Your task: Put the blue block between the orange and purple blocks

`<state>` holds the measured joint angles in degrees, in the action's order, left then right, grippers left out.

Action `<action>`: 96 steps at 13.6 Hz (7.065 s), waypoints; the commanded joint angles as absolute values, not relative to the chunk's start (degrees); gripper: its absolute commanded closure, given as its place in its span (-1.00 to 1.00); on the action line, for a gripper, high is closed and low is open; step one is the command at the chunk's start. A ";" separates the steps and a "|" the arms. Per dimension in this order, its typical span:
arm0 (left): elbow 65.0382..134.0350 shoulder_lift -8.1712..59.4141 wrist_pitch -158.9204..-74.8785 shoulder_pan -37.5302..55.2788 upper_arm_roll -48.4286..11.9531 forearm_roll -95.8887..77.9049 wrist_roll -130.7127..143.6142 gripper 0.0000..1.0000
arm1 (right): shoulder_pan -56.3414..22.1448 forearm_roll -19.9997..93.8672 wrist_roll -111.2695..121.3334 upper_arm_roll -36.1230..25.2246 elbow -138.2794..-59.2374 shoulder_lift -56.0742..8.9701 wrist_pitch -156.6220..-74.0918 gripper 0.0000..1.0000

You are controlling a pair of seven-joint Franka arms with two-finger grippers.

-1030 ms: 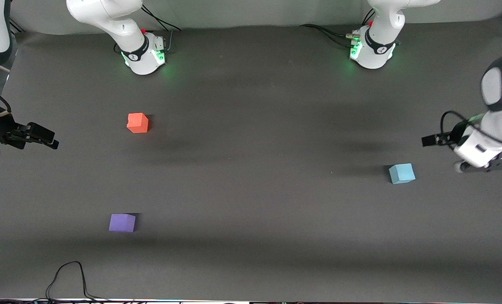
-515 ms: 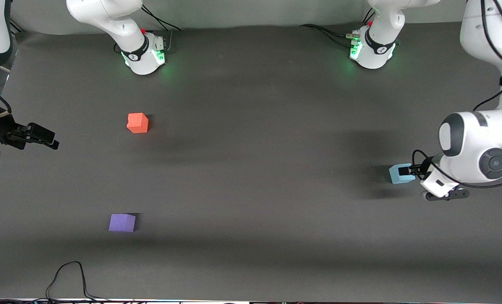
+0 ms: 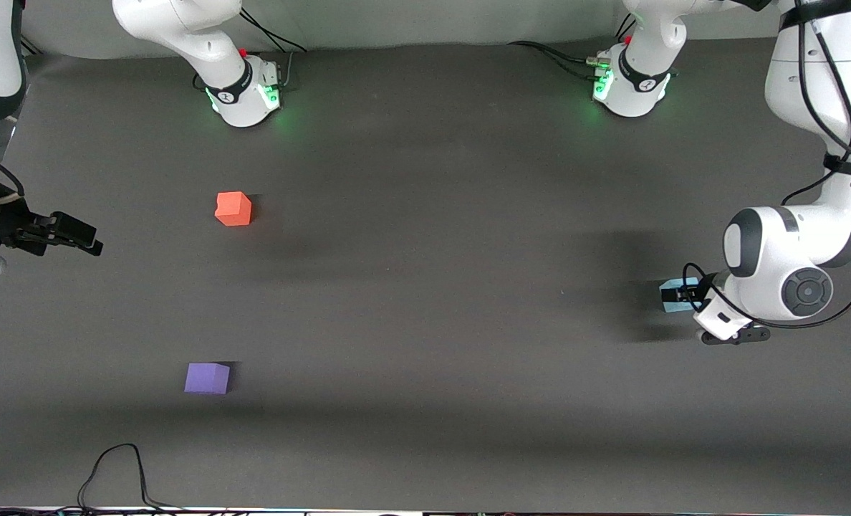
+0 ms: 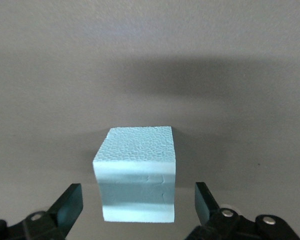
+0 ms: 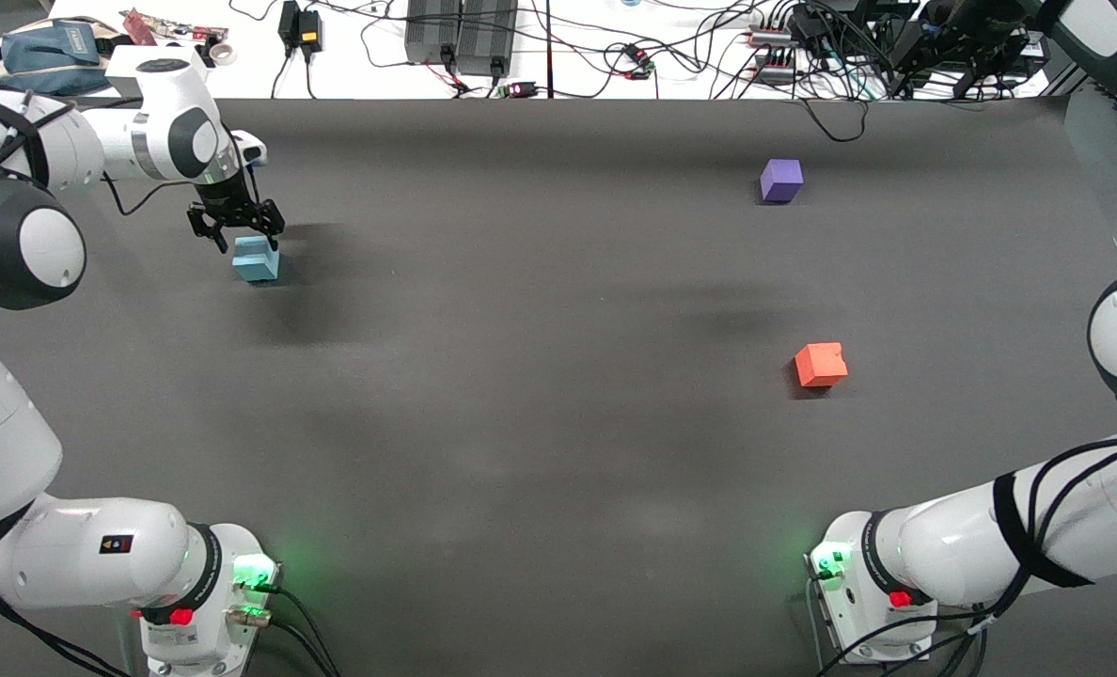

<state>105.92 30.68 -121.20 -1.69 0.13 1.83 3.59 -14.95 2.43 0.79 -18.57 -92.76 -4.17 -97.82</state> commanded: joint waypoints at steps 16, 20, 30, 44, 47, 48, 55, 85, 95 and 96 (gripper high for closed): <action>100.29 14.01 -99.09 -1.67 0.09 2.46 2.29 0.06 | -15.12 3.25 2.11 -18.90 -91.32 -7.03 -98.70 -1.00; 98.53 2.66 -85.89 -1.93 0.26 2.46 0.88 0.06 | -15.12 3.25 2.11 -18.90 -91.32 -7.03 -98.70 -1.00; 84.76 10.51 -83.05 5.43 -17.82 -2.55 32.90 0.05 | -14.94 3.43 1.93 -18.98 -91.32 -7.65 -100.54 -1.00; 61.87 48.67 -106.94 35.06 -19.43 6.85 65.13 0.00 | -13.71 3.52 2.11 -18.98 -91.41 -8.53 -101.78 -1.00; 61.87 53.86 -113.18 37.61 -16.71 7.82 64.95 0.00 | -13.71 3.52 2.11 -18.98 -91.41 -8.53 -101.78 -1.00; 61.87 55.53 -114.77 38.05 -16.35 7.91 64.95 0.00 | -13.71 3.52 2.11 -18.98 -91.41 -8.53 -101.78 -1.00; 62.40 58.80 -117.95 39.81 -15.03 8.09 65.04 -0.99 | -14.24 3.60 2.20 -18.90 -91.76 -8.79 -101.51 -1.00; 96.06 1.32 -90.97 13.36 12.48 5.27 6.50 -1.00 | -52.47 22.15 1.23 -17.75 -84.73 -44.03 -127.78 -1.00; 95.71 1.58 -87.72 13.36 12.48 4.57 6.50 -1.00 | -53.61 22.24 0.27 -16.79 -86.83 -48.25 -127.09 -0.83; 95.80 1.58 -87.71 13.53 12.48 4.57 6.50 -1.00 | -53.61 22.24 -0.95 -16.79 -86.92 -48.16 -126.83 -0.39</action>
<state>94.60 3.04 -88.26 12.43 11.73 4.91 7.15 -52.97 20.77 0.51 -16.23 -86.47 -48.60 -127.46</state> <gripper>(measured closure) 0.000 0.075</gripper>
